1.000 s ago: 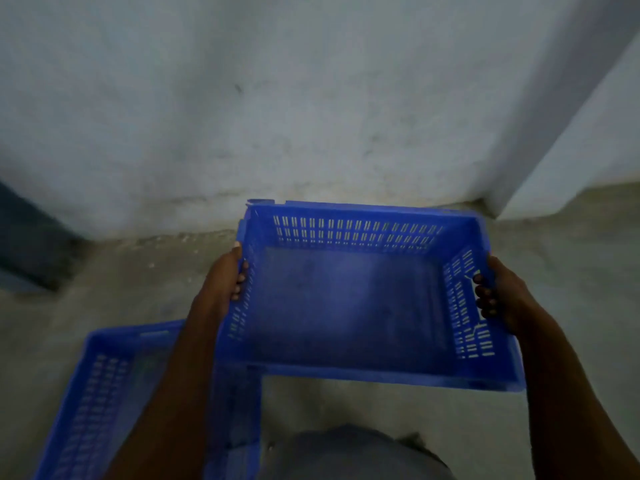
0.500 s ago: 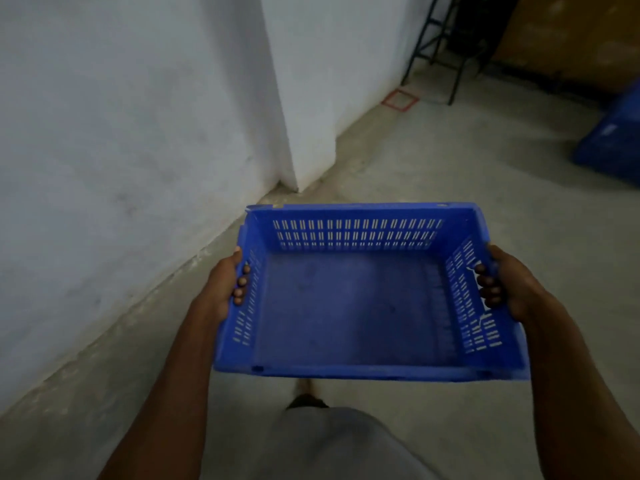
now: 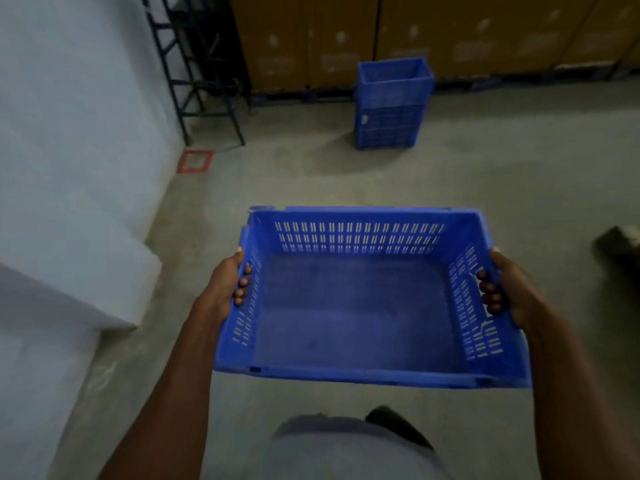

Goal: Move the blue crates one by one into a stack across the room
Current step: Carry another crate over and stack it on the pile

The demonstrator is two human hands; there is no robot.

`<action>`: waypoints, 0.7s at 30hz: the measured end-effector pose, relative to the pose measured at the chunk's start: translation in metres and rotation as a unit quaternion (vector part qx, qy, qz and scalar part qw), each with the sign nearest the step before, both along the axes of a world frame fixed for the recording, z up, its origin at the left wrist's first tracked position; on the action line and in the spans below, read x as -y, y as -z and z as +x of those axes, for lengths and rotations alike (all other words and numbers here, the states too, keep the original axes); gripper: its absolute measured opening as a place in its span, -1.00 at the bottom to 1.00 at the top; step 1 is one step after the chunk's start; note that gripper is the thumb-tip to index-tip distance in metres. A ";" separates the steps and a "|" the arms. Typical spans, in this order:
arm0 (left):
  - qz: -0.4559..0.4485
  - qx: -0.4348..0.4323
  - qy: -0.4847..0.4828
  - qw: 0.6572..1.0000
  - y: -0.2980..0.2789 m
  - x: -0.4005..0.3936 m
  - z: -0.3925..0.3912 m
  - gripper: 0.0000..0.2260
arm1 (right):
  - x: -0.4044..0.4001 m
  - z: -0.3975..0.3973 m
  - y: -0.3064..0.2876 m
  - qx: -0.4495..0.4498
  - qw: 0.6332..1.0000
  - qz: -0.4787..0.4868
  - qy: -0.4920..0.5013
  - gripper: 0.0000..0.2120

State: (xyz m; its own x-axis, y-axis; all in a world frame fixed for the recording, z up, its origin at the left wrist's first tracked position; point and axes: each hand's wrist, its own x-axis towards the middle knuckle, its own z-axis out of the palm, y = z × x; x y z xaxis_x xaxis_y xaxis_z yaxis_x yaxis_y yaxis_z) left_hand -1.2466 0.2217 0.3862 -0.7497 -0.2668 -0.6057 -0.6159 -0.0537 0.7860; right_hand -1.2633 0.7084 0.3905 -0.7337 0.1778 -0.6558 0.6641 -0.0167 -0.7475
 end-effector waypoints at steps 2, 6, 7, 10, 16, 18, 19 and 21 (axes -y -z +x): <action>-0.006 0.001 0.039 0.999 -0.009 -0.022 -0.063 -0.56 | -0.020 -0.023 -0.003 0.000 0.999 -0.005 0.039 -0.48; -0.009 -0.011 0.086 0.996 -0.012 -0.066 -0.184 -0.57 | -0.061 -0.092 0.001 -0.006 0.996 -0.011 0.092 -0.46; -0.010 -0.011 0.094 0.995 -0.011 -0.078 -0.213 -0.57 | -0.070 -0.113 0.004 -0.008 0.995 -0.007 0.096 -0.45; -0.012 -0.009 0.102 0.995 -0.003 -0.112 -0.295 -0.57 | -0.100 -0.189 0.011 -0.010 0.995 -0.003 0.104 -0.47; -0.007 0.003 0.064 0.998 0.005 -0.166 -0.441 -0.56 | -0.155 -0.363 0.003 -0.007 0.997 0.019 0.079 -0.47; -0.005 0.007 0.053 0.999 0.005 -0.178 -0.485 -0.56 | -0.169 -0.420 -0.002 -0.001 0.998 0.023 0.063 -0.47; -0.003 0.011 0.044 0.999 0.005 -0.183 -0.507 -0.56 | -0.174 -0.449 -0.004 0.002 0.998 0.025 0.056 -0.48; 0.002 0.011 0.032 0.999 0.003 -0.189 -0.545 -0.56 | -0.182 -0.499 -0.007 0.002 0.999 0.024 0.044 -0.48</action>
State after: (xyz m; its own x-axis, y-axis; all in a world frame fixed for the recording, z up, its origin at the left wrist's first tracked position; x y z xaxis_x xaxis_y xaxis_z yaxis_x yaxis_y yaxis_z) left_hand -1.7914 0.4102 0.3827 -0.7522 -0.2162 -0.6224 -0.6346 -0.0164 0.7727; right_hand -1.7621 0.8903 0.3971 -0.7112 0.2737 -0.6476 0.6644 -0.0395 -0.7463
